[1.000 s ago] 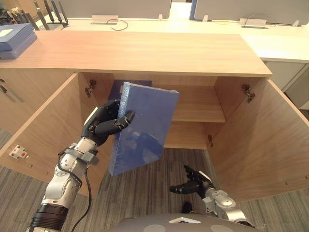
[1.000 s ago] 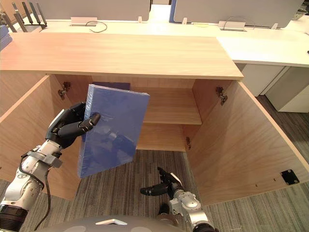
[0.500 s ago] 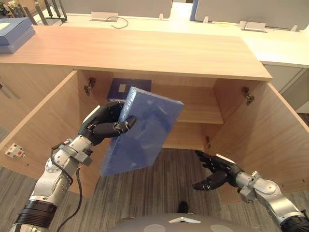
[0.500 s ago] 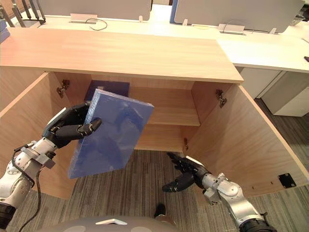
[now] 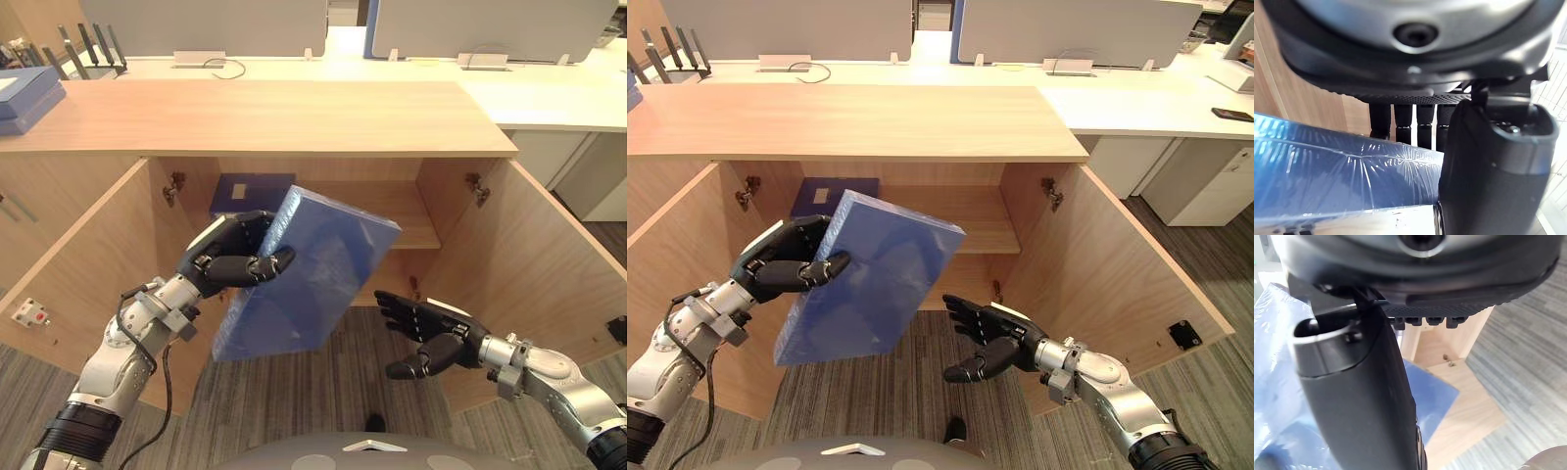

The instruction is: Walk over to the cabinet, pick up the folder, carry it to the office cabinet, place the folder inside the office cabinet, then close the office cabinet door

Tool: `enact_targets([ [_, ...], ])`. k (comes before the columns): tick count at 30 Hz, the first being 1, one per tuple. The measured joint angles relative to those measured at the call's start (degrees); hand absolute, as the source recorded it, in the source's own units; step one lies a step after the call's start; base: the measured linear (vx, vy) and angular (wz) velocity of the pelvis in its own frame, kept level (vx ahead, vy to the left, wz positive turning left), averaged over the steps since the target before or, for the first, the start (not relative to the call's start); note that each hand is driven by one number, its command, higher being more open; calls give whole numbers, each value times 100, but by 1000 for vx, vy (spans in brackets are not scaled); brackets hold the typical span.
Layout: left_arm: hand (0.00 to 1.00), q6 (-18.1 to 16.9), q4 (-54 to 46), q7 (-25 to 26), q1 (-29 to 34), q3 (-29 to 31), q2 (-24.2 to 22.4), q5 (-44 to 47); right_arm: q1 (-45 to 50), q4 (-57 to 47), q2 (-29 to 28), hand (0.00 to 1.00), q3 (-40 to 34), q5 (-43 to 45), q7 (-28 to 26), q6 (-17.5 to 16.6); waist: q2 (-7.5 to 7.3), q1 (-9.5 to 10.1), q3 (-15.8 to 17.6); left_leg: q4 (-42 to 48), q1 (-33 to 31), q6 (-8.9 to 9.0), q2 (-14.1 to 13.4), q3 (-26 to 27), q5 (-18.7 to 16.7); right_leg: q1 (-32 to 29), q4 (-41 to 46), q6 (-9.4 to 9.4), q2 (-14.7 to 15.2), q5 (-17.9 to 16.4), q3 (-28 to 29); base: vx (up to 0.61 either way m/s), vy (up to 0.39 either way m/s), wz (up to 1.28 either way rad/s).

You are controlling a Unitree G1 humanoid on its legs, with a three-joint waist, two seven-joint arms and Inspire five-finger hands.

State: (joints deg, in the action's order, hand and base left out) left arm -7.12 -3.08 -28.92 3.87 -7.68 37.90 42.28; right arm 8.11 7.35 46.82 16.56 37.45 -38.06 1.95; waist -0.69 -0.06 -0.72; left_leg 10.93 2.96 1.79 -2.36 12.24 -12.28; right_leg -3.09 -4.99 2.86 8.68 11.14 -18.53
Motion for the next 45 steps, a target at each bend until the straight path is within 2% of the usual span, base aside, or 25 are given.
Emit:
enact_targets([
  [5,0,-2,0,14,-145,-7,-201,-19,-33,-301,0,100,-14,128,-7,16,73,-1,-63,6,-45,6,-67,-6,0,-44,2,-28,-79,6,-4,-2,-3,-1],
  [11,0,-5,0,19,-152,113,-305,-18,-175,-306,-8,100,-32,122,23,16,76,-6,-78,-4,-42,6,-49,-25,0,-40,2,-21,-81,12,-11,0,0,0],
  [17,0,-34,0,119,-152,317,-598,-13,-250,-319,-471,100,-250,117,209,16,60,13,-93,2,-47,5,-40,-47,0,-33,1,-15,-73,16,-15,-35,23,1],
  [20,0,-37,0,134,-151,319,-664,-13,-270,-324,-498,100,-265,116,253,16,58,15,-95,11,-49,5,-41,-61,0,-27,1,-15,-73,16,-21,-35,19,1],
  [45,0,-35,-50,-19,97,585,-792,4,-233,-150,-371,100,-624,-147,-45,16,59,-32,-91,-23,-62,0,-42,0,-8,-83,1,-14,-79,12,14,-2,1,-1],
])
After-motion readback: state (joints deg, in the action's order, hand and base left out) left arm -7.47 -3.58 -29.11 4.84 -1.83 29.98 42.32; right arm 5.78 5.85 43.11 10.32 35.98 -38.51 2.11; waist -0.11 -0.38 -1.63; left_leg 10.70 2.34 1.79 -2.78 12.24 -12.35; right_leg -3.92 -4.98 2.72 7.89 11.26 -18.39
